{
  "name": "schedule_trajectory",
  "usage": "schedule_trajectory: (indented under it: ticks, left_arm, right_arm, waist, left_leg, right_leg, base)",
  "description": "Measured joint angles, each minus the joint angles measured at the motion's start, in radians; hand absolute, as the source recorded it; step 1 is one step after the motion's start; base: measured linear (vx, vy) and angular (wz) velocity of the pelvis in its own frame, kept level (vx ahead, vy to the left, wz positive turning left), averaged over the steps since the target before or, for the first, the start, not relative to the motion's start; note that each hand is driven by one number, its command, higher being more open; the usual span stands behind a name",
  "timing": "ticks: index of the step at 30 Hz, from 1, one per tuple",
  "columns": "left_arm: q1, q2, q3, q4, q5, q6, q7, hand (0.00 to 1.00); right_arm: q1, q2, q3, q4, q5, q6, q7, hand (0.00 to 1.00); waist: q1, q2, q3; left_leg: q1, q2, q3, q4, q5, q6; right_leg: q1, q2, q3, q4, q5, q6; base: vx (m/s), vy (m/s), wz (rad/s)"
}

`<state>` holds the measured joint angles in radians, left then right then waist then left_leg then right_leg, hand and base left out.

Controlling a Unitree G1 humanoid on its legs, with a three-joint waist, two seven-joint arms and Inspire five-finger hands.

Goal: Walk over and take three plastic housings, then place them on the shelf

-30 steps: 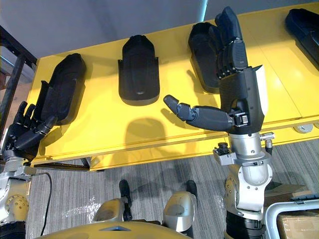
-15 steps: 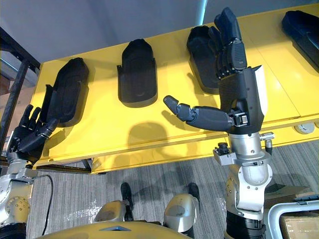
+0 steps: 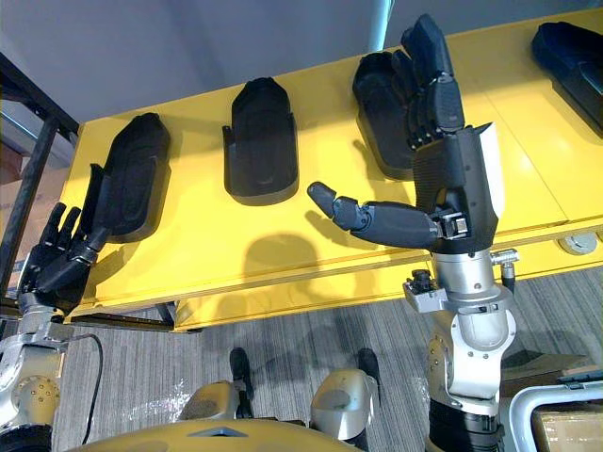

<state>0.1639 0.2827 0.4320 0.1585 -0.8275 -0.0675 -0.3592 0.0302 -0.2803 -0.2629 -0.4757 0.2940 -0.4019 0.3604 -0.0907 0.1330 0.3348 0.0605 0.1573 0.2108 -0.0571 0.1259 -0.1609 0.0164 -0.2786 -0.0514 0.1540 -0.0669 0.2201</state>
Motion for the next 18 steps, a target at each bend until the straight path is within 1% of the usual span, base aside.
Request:
schedule_trajectory:
  ticks: [5, 7, 10, 14, 15, 16, 18]
  left_arm:
    - [-0.01, -0.01, -0.035, 0.022, -0.032, -0.022, 0.0, 1.0]
    - [-0.029, -0.015, -0.046, 0.039, -0.038, -0.027, -0.003, 1.0]
    - [-0.051, -0.018, -0.078, 0.065, -0.066, -0.05, -0.019, 1.0]
    - [-0.064, -0.023, -0.103, 0.082, -0.064, -0.077, -0.025, 1.0]
    - [-0.068, -0.024, -0.116, 0.084, -0.058, -0.096, -0.015, 1.0]
    - [-0.071, -0.03, -0.124, 0.083, -0.02, -0.123, 0.002, 1.0]
    - [-0.077, -0.039, -0.131, 0.072, 0.027, -0.153, 0.033, 1.0]
  right_arm:
    - [-0.052, 0.0, 0.091, 0.0, 0.048, -0.007, 0.027, 1.0]
    - [-0.078, 0.0, 0.133, 0.0, 0.048, -0.007, 0.036, 1.0]
    - [-0.126, 0.0, 0.218, 0.001, 0.046, -0.007, 0.065, 1.0]
    - [-0.167, 0.0, 0.277, 0.01, 0.024, -0.005, 0.092, 1.0]
    - [-0.173, -0.002, 0.29, 0.011, 0.024, -0.003, 0.093, 1.0]
    - [-0.178, -0.002, 0.301, 0.011, 0.024, 0.004, 0.092, 1.0]
    - [-0.183, -0.002, 0.314, 0.015, 0.024, 0.007, 0.089, 1.0]
  waist:
    - [0.005, -0.005, -0.005]
    - [0.005, -0.005, -0.006]
    - [0.009, -0.008, -0.008]
    - [0.015, -0.01, -0.009]
    - [0.017, -0.01, -0.009]
    - [0.019, -0.01, -0.01]
    - [0.016, -0.011, -0.011]
  left_leg:
    - [-0.002, -0.003, -0.013, 0.001, 0.001, 0.001]
    - [-0.005, -0.008, -0.026, 0.001, 0.003, 0.004]
    - [-0.015, -0.012, -0.043, 0.002, 0.006, 0.007]
    - [-0.017, -0.014, -0.06, 0.002, 0.008, 0.009]
    - [-0.018, -0.014, -0.07, 0.002, 0.009, 0.009]
    - [-0.023, -0.014, -0.077, 0.001, 0.012, 0.009]
    - [-0.038, -0.014, -0.087, 0.001, 0.017, 0.01]
  right_leg:
    - [0.006, -0.004, -0.01, 0.001, 0.0, 0.0]
    - [0.015, -0.009, -0.024, 0.0, -0.001, 0.001]
    - [0.02, -0.014, -0.045, 0.0, -0.001, 0.001]
    - [0.033, -0.016, -0.063, -0.003, -0.001, 0.001]
    - [0.039, -0.016, -0.071, -0.006, -0.001, 0.001]
    - [0.041, -0.016, -0.079, -0.008, -0.001, 0.001]
    - [0.038, -0.015, -0.091, -0.011, 0.0, 0.001]
  base:
    - [-0.01, -0.001, 0.04]
    - [-0.03, 0.001, 0.19]
    - [-0.04, 0.002, 0.17]
    - [-0.03, -0.002, 0.14]
    - [-0.03, -0.005, 0.15]
    - [-0.03, -0.006, 0.17]
    - [-0.04, -0.004, 0.21]
